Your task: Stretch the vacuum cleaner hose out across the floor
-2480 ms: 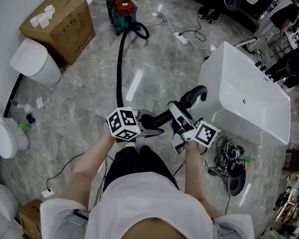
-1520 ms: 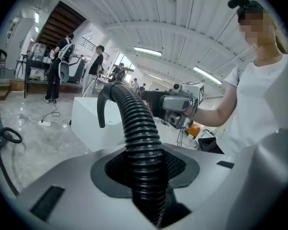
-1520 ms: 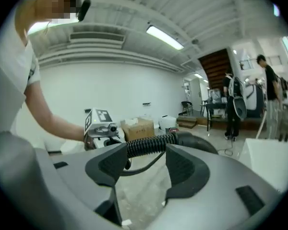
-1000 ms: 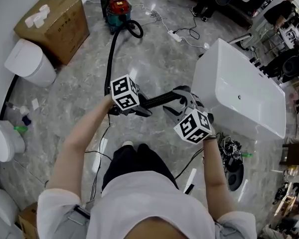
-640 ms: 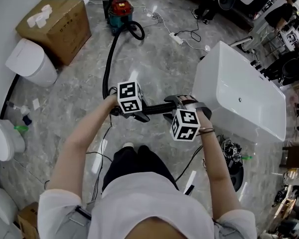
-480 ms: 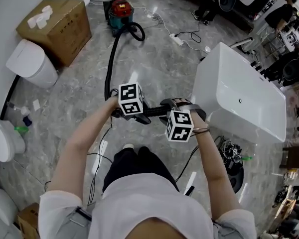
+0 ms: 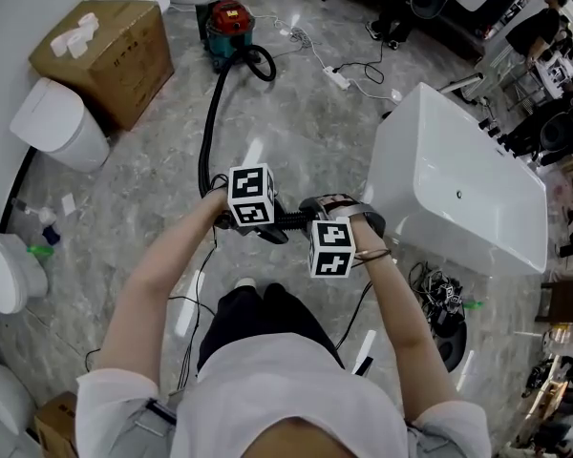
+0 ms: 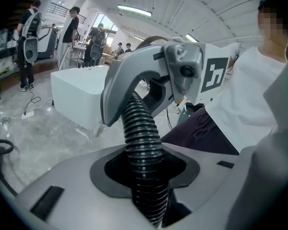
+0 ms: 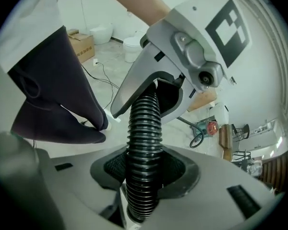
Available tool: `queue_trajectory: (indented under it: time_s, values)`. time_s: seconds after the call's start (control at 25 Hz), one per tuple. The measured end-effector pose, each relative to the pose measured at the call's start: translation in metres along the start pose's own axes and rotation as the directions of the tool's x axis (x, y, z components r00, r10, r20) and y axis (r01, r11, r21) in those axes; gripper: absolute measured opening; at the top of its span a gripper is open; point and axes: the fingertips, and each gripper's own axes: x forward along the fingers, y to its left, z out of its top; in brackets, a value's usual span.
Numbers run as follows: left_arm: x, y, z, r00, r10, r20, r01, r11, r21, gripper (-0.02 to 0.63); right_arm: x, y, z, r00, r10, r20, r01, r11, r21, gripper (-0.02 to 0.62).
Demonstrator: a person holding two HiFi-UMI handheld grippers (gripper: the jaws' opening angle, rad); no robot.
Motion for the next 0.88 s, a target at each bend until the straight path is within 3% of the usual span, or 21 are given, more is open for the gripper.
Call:
queue_trajectory:
  time_s: [0.2, 0.56, 0.72, 0.88]
  values:
    - [0.005, 0.008, -0.005, 0.999, 0.032, 0.018, -0.032, 0.999, 0.021, 0.156, 0.002, 0.000, -0.003, 1.000, 0.012, 0.013, -0.012, 1.000, 0.026, 0.163]
    - [-0.008, 0.025, 0.008, 0.965, 0.228, 0.128, -0.234, 0.972, 0.036, 0.204, 0.000, -0.003, -0.004, 0.995, 0.014, 0.102, -0.033, 0.982, 0.185, 0.161]
    - [-0.022, 0.032, 0.012, 0.926, 0.346, 0.152, -0.353, 0.935, 0.025, 0.270, -0.007, -0.007, 0.000, 0.988, -0.011, 0.155, -0.027, 0.971, 0.239, 0.161]
    - [-0.053, 0.033, 0.019, 0.850, 0.483, 0.209, -0.497, 0.867, 0.017, 0.323, -0.022, -0.021, 0.011, 0.967, -0.056, 0.248, -0.035, 0.936, 0.350, 0.160]
